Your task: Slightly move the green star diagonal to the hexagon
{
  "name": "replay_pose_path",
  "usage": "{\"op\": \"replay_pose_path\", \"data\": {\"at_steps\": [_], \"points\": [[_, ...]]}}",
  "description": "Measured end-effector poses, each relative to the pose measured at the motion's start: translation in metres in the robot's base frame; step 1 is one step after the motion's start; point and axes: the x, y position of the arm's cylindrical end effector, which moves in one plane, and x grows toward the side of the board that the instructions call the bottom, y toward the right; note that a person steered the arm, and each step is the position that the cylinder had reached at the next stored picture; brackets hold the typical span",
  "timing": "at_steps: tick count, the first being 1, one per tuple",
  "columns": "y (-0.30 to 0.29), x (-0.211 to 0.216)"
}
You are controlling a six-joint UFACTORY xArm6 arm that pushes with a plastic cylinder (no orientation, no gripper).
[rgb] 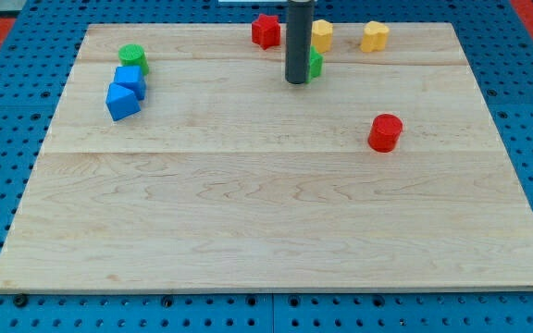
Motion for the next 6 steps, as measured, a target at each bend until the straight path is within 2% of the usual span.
{"op": "replay_pose_path", "data": {"at_steps": [1,2,3,5,6], "points": [[0.037,0.003],[0.074,-0.015],[0.09,-0.049],[0.085,-0.056],[0.112,-0.062]]}}
